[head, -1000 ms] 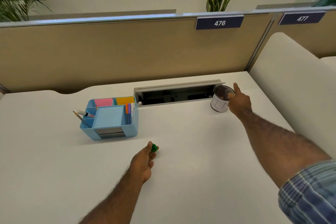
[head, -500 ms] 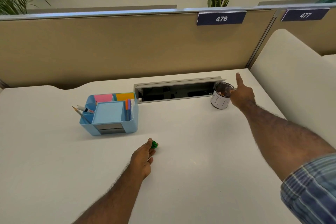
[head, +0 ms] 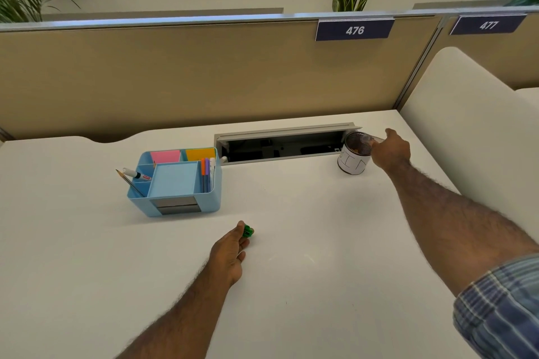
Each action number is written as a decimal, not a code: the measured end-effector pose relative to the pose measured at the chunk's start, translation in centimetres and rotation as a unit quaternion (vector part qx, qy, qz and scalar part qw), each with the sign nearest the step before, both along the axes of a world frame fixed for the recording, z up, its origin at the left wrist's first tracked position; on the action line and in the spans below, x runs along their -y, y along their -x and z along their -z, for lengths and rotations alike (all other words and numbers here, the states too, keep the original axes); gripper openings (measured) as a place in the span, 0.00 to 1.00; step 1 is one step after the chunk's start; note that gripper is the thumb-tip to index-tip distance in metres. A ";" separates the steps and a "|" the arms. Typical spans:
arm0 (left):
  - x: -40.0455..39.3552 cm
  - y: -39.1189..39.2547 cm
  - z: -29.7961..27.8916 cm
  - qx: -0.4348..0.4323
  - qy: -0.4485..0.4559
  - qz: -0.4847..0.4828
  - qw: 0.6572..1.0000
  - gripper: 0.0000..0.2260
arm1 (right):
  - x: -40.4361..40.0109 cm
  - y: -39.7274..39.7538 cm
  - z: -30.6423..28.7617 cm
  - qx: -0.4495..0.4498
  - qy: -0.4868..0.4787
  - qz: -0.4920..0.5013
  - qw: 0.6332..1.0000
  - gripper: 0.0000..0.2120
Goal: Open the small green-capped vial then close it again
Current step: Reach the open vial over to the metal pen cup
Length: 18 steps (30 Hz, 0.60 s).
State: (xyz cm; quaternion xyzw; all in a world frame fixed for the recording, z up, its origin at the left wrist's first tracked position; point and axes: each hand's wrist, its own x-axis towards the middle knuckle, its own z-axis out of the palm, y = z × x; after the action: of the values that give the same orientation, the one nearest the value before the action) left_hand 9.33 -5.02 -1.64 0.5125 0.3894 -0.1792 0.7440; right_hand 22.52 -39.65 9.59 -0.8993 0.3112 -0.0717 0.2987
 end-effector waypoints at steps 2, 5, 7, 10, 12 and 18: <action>0.0 0.1 0.0 0.000 0.001 0.000 1.000 0.17 | -0.4 0.0 0.0 0.038 -0.051 0.024 0.998 0.25; 0.1 0.2 -0.2 0.003 0.001 -0.009 1.000 0.18 | -1.6 0.6 0.4 0.091 -0.092 0.013 0.992 0.20; 0.2 0.3 -0.4 0.006 -0.004 -0.015 1.000 0.18 | -2.5 1.1 0.9 0.109 -0.107 -0.006 0.988 0.17; 0.3 0.4 -0.6 0.006 -0.011 -0.018 1.000 0.18 | -3.9 1.9 1.5 0.125 -0.125 -0.031 0.984 0.15; 0.3 0.5 -0.7 0.009 -0.012 -0.016 1.000 0.18 | -4.8 2.4 2.0 0.136 -0.143 -0.041 0.979 0.14; 0.1 1.1 -0.6 0.026 -0.009 0.002 1.000 0.14 | -8.3 4.3 3.1 0.164 -0.255 -0.068 0.951 0.12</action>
State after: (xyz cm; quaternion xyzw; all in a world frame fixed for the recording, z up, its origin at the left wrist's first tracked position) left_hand 8.27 -5.11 -1.02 0.5244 0.3705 -0.1634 0.7490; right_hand 18.27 -31.32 6.54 -0.7880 0.2043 -0.1156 0.5691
